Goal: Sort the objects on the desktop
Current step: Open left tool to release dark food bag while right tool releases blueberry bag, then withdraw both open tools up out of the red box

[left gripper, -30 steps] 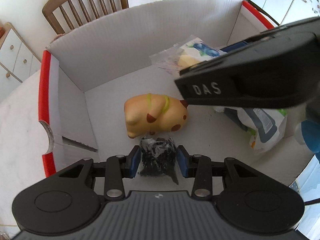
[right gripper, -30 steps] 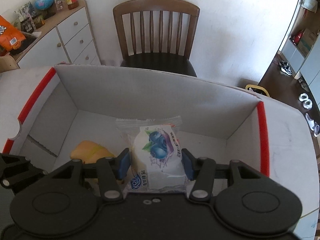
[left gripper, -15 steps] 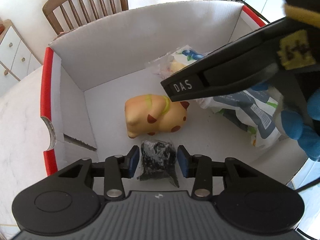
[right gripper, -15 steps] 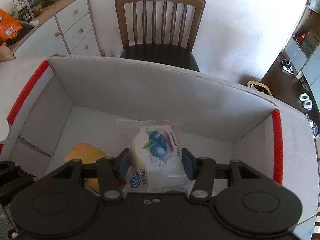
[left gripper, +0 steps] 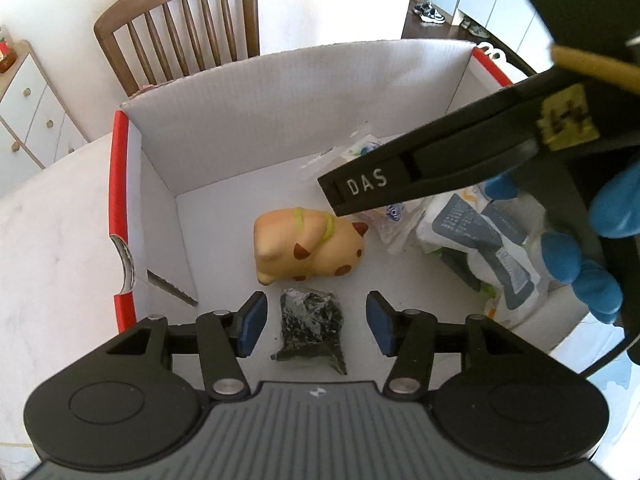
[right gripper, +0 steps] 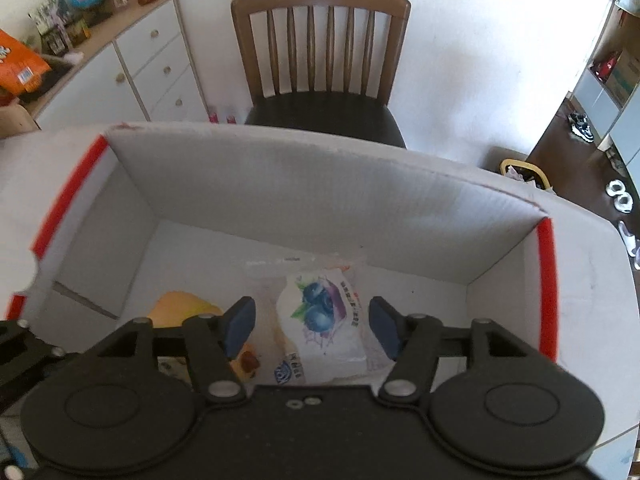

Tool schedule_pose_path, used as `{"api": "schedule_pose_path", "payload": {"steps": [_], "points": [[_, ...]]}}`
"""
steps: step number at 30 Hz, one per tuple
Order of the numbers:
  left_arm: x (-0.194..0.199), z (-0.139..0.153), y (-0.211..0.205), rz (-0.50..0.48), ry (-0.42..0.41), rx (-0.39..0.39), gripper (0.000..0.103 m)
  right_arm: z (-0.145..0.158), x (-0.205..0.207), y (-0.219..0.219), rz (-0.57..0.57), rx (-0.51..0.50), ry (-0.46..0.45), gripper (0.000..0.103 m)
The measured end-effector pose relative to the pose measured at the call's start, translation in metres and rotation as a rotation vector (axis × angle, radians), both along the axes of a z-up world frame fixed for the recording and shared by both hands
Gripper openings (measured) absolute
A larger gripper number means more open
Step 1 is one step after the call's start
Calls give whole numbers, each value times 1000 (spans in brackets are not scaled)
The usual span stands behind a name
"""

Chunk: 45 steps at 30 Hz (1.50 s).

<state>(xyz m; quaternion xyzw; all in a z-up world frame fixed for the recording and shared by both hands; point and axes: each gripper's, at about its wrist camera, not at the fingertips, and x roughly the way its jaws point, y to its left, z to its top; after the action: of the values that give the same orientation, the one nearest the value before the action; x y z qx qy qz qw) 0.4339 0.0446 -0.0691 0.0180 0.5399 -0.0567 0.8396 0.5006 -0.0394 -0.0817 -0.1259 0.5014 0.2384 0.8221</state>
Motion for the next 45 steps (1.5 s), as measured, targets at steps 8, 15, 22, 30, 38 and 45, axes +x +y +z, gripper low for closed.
{"api": "schedule_pose_path", "payload": {"steps": [8, 15, 22, 30, 38, 45], "points": [[-10, 21, -7, 8, -38, -1, 53, 28, -15, -12, 3, 27, -20, 63], [-28, 47, -11, 20, -74, 0, 53, 55, -31, -22, -1, 36, -58, 63], [-42, 63, -7, 29, -100, -2, 53, 80, -53, -33, 5, 68, -79, 63], [-60, 79, 0, 46, -132, 1, 53, 98, -78, -45, 4, 96, -92, 63], [-76, 93, 5, 61, -160, -4, 60, 108, -98, -61, -16, 133, -99, 64], [-90, 101, 5, 62, -181, 2, 69, 115, -118, -78, -28, 167, -109, 65]]}}
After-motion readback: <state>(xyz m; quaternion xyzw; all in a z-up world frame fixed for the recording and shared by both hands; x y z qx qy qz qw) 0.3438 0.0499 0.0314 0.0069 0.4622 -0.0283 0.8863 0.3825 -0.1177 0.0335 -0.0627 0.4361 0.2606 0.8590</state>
